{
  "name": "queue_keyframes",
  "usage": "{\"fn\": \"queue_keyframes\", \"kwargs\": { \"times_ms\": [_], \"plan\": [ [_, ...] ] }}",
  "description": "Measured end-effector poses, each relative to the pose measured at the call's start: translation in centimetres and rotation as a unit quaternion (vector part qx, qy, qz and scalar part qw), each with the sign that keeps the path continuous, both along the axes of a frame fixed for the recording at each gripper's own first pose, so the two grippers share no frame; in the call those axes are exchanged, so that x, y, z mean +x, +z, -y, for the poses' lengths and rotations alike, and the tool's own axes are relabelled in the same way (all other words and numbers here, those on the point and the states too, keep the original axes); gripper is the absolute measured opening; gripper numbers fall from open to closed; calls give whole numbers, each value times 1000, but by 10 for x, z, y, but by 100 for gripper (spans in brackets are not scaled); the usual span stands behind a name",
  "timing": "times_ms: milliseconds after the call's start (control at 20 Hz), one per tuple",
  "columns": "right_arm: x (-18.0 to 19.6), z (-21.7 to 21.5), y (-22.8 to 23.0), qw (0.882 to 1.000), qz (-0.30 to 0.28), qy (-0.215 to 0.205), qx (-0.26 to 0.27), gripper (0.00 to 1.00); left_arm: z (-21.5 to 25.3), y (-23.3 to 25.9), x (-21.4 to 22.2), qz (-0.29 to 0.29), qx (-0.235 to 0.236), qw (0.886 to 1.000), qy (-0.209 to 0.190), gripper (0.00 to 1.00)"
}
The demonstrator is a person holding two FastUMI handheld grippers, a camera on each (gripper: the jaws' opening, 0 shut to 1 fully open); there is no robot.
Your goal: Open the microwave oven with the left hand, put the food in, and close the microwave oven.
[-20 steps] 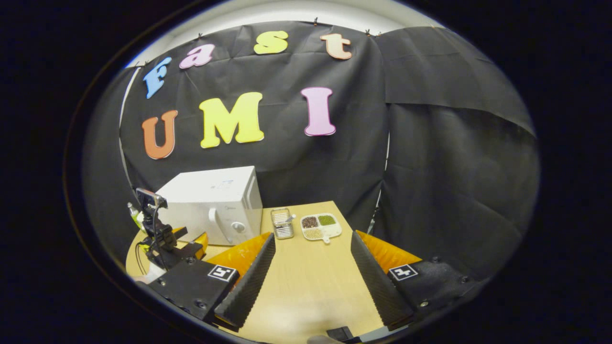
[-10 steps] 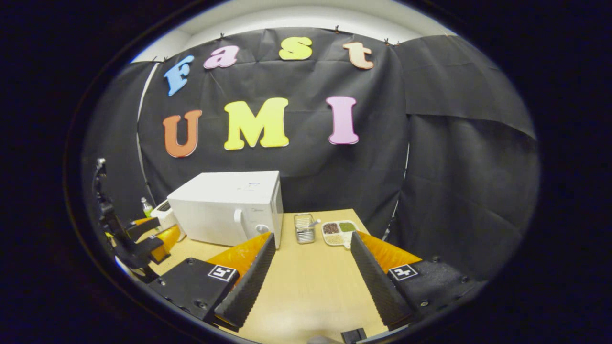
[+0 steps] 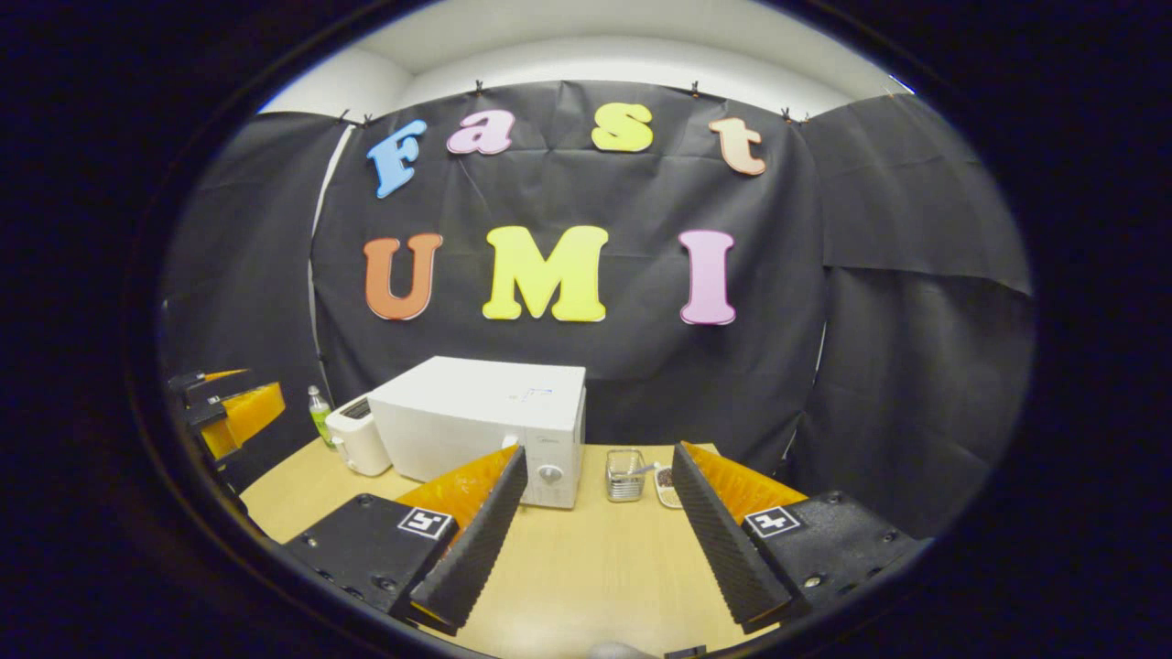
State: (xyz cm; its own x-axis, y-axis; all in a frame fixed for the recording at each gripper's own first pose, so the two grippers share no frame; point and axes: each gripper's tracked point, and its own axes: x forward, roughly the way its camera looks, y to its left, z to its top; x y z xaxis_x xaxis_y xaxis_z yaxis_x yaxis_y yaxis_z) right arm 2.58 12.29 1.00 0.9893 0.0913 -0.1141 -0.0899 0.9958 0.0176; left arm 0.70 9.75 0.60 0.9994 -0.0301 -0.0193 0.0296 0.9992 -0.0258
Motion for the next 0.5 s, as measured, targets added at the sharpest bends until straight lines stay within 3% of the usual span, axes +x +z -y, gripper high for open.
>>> {"fn": "queue_keyframes", "kwargs": {
  "times_ms": [250, 300, 350, 400, 500],
  "plan": [
    [-2, 3, 30, 999, 31, 6, 7, 92, -6, 26, 0, 11, -22, 1000, 14, 96],
    [-2, 5, 31, 999, 32, 5, 11, 100, -6, 30, 3, 14, -25, 1000, 14, 96],
    [-2, 8, 33, 999, 35, 2, 15, 92, -7, 32, 3, 16, -23, 999, 16, 96],
    [-2, 12, 34, 999, 36, -3, 17, 100, -8, 34, 4, 18, -20, 999, 17, 96],
    [-2, 16, 34, 999, 36, -8, 18, 100, -7, 36, 2, 21, -16, 1000, 17, 96]
  ]
}}
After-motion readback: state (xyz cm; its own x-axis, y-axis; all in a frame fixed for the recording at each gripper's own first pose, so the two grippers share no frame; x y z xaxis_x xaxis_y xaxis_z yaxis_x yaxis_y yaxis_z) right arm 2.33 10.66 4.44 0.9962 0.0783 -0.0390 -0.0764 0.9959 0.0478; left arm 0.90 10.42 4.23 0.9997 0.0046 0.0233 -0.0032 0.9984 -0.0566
